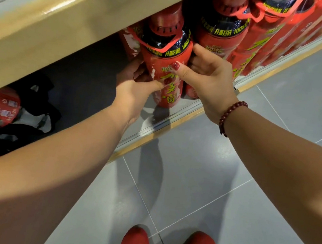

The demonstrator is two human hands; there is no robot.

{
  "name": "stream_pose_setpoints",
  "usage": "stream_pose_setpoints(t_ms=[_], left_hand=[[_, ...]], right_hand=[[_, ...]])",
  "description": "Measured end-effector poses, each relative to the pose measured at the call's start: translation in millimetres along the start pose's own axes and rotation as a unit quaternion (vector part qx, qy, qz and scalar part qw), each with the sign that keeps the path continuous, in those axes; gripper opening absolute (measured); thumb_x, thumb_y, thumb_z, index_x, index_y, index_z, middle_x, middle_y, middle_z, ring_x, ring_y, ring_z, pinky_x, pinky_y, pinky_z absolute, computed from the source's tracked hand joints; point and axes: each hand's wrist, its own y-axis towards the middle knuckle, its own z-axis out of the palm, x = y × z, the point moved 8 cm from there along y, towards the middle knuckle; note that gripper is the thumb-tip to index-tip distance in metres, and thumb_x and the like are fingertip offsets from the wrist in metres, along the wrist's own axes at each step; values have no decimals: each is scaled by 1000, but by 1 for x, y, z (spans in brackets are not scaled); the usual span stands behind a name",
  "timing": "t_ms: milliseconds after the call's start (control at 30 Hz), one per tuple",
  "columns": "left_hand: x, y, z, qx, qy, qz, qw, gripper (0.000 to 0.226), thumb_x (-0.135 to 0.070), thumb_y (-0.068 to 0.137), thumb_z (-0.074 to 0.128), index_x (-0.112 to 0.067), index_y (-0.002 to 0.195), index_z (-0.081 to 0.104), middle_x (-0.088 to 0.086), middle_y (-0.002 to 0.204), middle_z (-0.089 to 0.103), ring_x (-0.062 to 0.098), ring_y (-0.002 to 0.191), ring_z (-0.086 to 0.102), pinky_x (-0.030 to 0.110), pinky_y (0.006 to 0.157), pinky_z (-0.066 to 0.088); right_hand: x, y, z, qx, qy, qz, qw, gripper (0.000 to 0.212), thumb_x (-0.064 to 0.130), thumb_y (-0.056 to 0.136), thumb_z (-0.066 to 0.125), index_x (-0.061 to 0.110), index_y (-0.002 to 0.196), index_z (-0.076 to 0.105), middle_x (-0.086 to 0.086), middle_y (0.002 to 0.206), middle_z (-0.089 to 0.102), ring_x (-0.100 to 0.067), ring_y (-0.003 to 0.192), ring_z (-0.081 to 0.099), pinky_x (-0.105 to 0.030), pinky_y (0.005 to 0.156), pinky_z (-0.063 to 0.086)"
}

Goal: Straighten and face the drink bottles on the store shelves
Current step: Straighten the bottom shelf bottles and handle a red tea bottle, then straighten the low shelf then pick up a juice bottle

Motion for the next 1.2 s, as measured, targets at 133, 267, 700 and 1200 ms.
stream_pose_setpoints(t_ms=[133, 267, 700, 1200], left_hand=[[2, 1, -1, 2, -6, -17, 1000, 54, 8, 77, 71, -14, 126, 59, 5, 121, 67, 18, 113, 64, 47, 99, 49], [2, 1, -1, 10, 6, -28, 1000, 53, 6, 77, 72, -14, 125, 60, 5, 121, 67, 18, 114, 63, 48, 101, 48], [0, -42, -4, -8, 103, -53, 993, 58, -13, 77, 78, -25, 129, 54, -11, 120, 58, 2, 109, 56, 31, 101, 44], [-162, -199, 127, 206, 546, 195, 788, 57, -29, 80, 66, -20, 134, 51, 8, 127, 58, 29, 116, 51, 40, 92, 46]], right_hand=[[-4, 1, 2, -4, 2, 6, 1000, 65, 4, 78, 76, -7, 136, 48, -19, 135, 56, -28, 126, 55, -44, 104, 46], [-4, -1, -2, -19, -10, 2, 1000, 63, 7, 78, 77, -5, 134, 51, -16, 133, 59, -25, 124, 57, -44, 104, 47], [-4, -45, -26, -43, -214, 4, 976, 50, 34, 87, 68, 18, 133, 55, 1, 133, 57, -9, 117, 53, -25, 99, 43], [164, -206, -139, -34, -621, 39, 782, 64, 54, 92, 50, 21, 146, 36, -9, 152, 38, -30, 138, 35, -41, 112, 30]])
